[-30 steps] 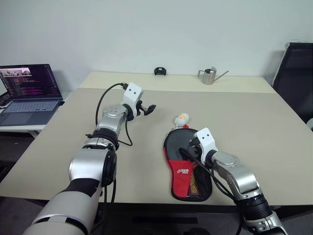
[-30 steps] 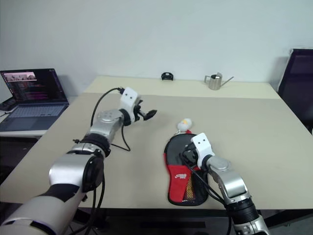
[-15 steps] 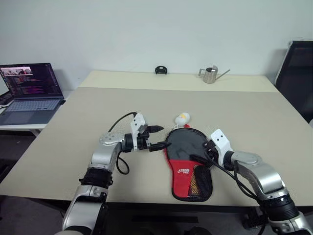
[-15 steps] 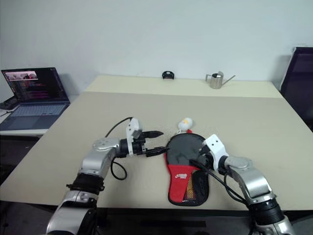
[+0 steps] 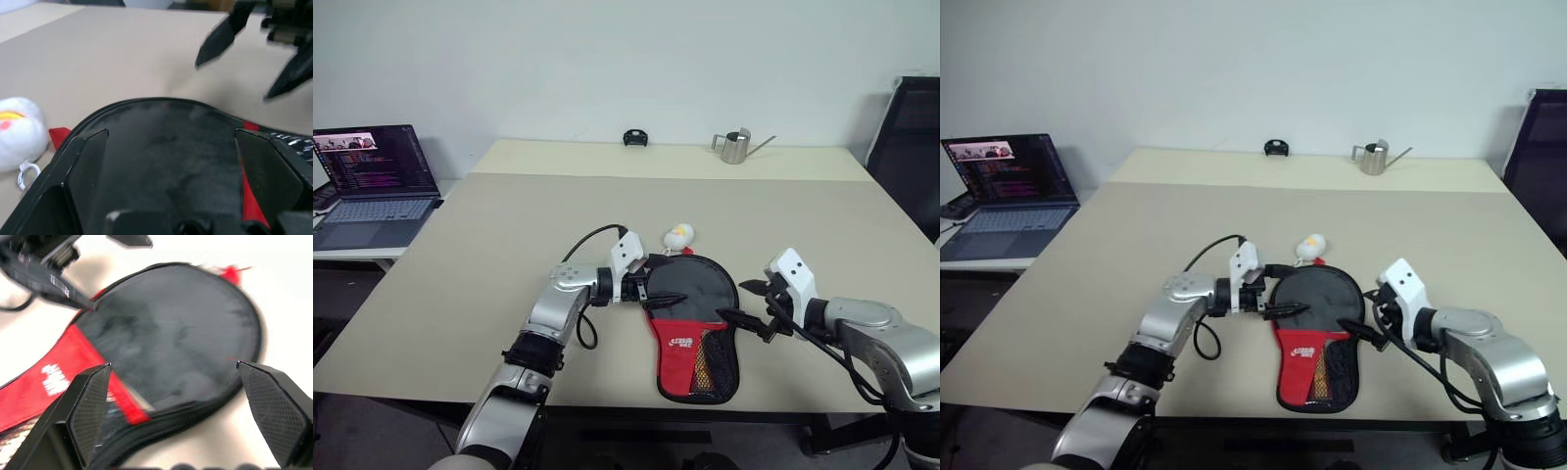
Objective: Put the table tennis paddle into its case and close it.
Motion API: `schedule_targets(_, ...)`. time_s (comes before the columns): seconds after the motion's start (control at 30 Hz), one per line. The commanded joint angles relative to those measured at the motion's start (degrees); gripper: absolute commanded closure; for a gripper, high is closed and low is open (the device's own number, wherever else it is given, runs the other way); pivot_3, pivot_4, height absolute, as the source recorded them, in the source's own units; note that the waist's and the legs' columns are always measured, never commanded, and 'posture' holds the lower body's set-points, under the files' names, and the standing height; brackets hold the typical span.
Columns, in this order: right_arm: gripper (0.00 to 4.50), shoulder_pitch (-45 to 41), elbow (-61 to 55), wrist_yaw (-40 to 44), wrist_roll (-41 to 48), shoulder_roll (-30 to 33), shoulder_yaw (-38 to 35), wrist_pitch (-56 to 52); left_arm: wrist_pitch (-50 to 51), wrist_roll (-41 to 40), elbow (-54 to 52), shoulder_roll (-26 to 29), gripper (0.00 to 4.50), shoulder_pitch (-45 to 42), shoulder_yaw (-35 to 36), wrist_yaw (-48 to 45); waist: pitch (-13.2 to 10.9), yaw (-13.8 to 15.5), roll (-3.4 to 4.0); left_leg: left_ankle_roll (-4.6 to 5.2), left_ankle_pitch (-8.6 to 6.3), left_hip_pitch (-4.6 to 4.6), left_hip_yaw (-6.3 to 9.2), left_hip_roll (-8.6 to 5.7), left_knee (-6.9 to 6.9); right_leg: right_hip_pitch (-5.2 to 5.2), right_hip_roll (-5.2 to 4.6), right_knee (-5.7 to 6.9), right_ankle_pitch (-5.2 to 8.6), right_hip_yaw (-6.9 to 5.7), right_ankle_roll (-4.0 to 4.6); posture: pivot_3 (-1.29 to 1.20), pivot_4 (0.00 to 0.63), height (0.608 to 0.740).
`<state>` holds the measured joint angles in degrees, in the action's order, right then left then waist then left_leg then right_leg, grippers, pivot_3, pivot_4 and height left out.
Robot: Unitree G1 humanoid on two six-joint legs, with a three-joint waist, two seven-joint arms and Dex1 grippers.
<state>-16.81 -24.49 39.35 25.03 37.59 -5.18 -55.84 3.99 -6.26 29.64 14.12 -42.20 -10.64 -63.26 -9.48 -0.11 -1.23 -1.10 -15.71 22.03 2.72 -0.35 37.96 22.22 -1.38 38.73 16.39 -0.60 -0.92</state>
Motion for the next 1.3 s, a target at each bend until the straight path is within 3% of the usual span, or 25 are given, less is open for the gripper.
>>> schedule_targets(0.03,0.0,-2.89,0.24,-2.26,0.98,0.49,-3.39,-0.79,-5.74,2.7,6.47,-1.7,0.01,-2.51,-2.1,0.87,-0.01,-0.1,-0.01,0.0,0.0,0.0,-0.02,0.0,0.0,0.0,0.01,-0.01,0.0,0.02,0.0,0.0,0.15,0.74)
schedule_targets(0.23,0.0,-7.68,3.24,-6.03,1.71,-1.22,-4.22,-1.84,-10.71,4.88,14.78,-3.72,0.01,-3.26,-2.76,2.53,-0.1,-0.12,-0.02,0.01,0.0,0.03,0.01,0.05,-0.02,0.03,0.02,-0.01,0.0,0.0,0.01,0.0,0.15,0.74)
schedule_targets(0.43,0.0,-17.44,12.33,-11.45,-0.03,-6.97,-2.6,-0.64,-12.47,5.32,16.46,-4.7,0.01,-2.51,-2.85,3.29,-0.1,-0.08,-0.01,0.01,0.0,-0.03,-0.04,0.01,0.01,0.01,0.01,0.08,0.0,0.03,0.01,0.0,0.15,0.74)
schedule_targets(0.67,0.0,-35.45,41.02,-16.37,-5.65,-19.67,1.47,8.48,-12.17,5.12,14.27,-5.27,0.01,-0.71,-2.99,3.84,-0.06,-0.05,0.07,0.02,0.01,-0.08,-0.05,0.04,0.0,0.03,0.0,0.17,0.0,0.04,0.03,0.0,0.15,0.74)
schedule_targets(1.0,0.0,-49.02,80.48,-19.03,-12.66,-28.22,1.04,31.96,-8.6,4.65,6.47,-3.48,0.01,3.7,-2.67,4.86,-0.08,-0.78,0.11,0.01,0.01,0.0,-0.19,0.04,-0.04,0.14,-0.3,0.13,0.01,0.12,0.07,0.0,0.15,0.74)
schedule_targets(1.3,0.0,-53.87,95.1,-21.67,-15.28,-34.24,-0.39,41.57,-5.09,4.39,0.03,-1.53,0.01,7.16,-2.82,6.59,-0.08,-1.68,0.14,0.01,0.01,-0.04,-0.19,0.06,-0.04,0.12,-0.32,0.2,0.02,0.17,0.08,0.0,0.15,0.74)
